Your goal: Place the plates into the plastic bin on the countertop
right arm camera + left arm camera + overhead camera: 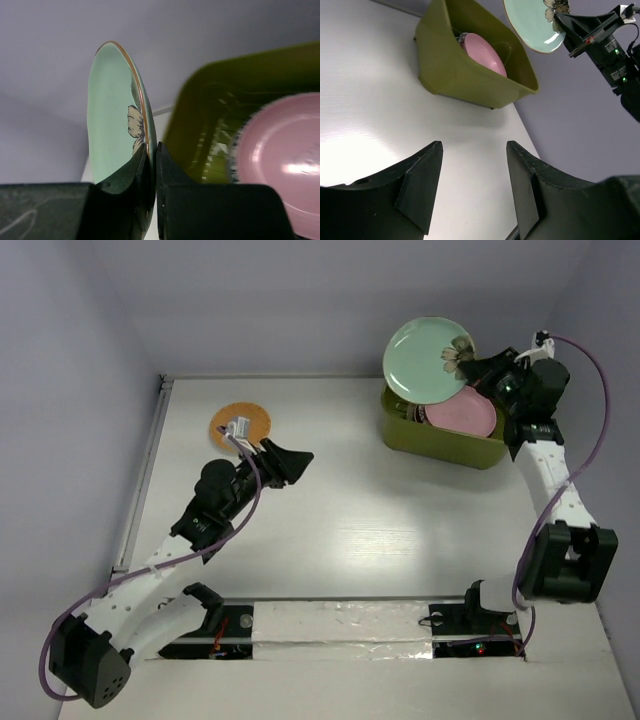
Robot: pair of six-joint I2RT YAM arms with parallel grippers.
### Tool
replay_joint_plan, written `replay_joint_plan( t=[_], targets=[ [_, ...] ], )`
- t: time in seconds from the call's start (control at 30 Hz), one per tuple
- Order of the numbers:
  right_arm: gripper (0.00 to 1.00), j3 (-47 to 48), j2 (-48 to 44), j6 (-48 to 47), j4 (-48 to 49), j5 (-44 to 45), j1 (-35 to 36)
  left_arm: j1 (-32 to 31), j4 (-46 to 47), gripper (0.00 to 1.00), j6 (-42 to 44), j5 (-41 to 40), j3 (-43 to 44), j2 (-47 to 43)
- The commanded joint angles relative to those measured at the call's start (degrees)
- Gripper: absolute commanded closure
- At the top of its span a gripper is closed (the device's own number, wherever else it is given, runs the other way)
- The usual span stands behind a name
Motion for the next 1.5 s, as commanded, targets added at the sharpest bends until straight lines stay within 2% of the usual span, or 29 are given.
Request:
replay_joint_plan(
  t=[0.0,0.2,0.43,0.7,0.73,0.77,0.83,0.87,0.93,0.97,1.03,1.07,1.13,1.23,1.4,1.43,1.47],
  targets=[
    [1.00,6.0,4.3,0.5,-3.4,1.2,-3.0,-0.3,-2.6,0.49,2.8,-2.6,-0.9,-1.3],
    [1.00,10.4,11.9,1.4,-5.6,2.4,-7.1,-0.3,-3.0,0.49,3.7,-0.7,-2.1,-0.5],
    [1.00,7.4,15.3,2.6,-5.6,5.0,-9.2,-0.3,-1.8,0.50,2.7,-1.3,-4.0,0.5],
    [0.99,5.3,16.5,0.9,-9.9,11.4,-9.2,-0.3,0.3,0.50,0.8,-1.6,-5.2,1.9],
    [0.94,5.5,17.1,0.5,-10.5,12.0,-9.2,-0.3,0.3,0.50,0.9,-1.9,-5.1,2.0],
    [0.85,5.9,17.2,0.2,-12.6,12.2,-9.2,-0.3,0.3,0.50,0.9,-2.5,-4.9,2.1],
    [0.76,6.5,17.5,-1.1,-14.0,13.6,-9.2,-0.3,0.3,0.50,1.0,-3.1,-4.5,2.6],
    [0.62,6.4,17.5,-1.2,-14.6,14.3,-9.2,-0.3,0.3,0.50,1.0,-3.7,-4.3,2.7],
    [0.50,6.6,17.4,-2.2,-15.4,15.6,-9.2,-0.3,0.5,0.50,1.0,-4.2,-3.6,3.2],
    [0.39,6.6,17.0,-2.8,-16.3,16.4,-9.2,-0.3,0.4,0.50,1.0,-5.2,-3.3,3.8],
    [0.29,6.2,16.0,-3.3,-16.6,18.8,-9.2,-0.3,-0.2,0.50,0.9,-6.7,-1.9,4.7],
    [0.21,6.2,15.6,-3.6,-17.6,20.0,-9.2,-0.3,-0.4,0.50,0.7,-7.6,-1.4,5.6],
    [0.14,6.1,13.6,-5.3,-18.7,24.9,-9.2,-0.3,-0.4,0.50,0.1,-7.7,0.0,7.6],
    [0.11,5.3,9.9,-6.6,-19.6,30.3,-9.2,-0.3,0.6,0.50,-1.4,-9.5,1.5,9.8],
    [0.11,3.6,4.2,-6.9,-18.9,31.9,-8.0,1.6,0.2,0.52,-3.3,-12.9,4.5,14.9],
    [0.13,3.4,2.2,-6.7,-18.7,31.5,-8.0,2.2,0.2,0.52,-3.7,-13.6,5.4,15.5],
    [0.24,2.8,1.3,-6.5,-17.8,30.7,-7.3,3.8,0.3,0.53,-4.2,-14.4,5.7,16.9]
  ],
)
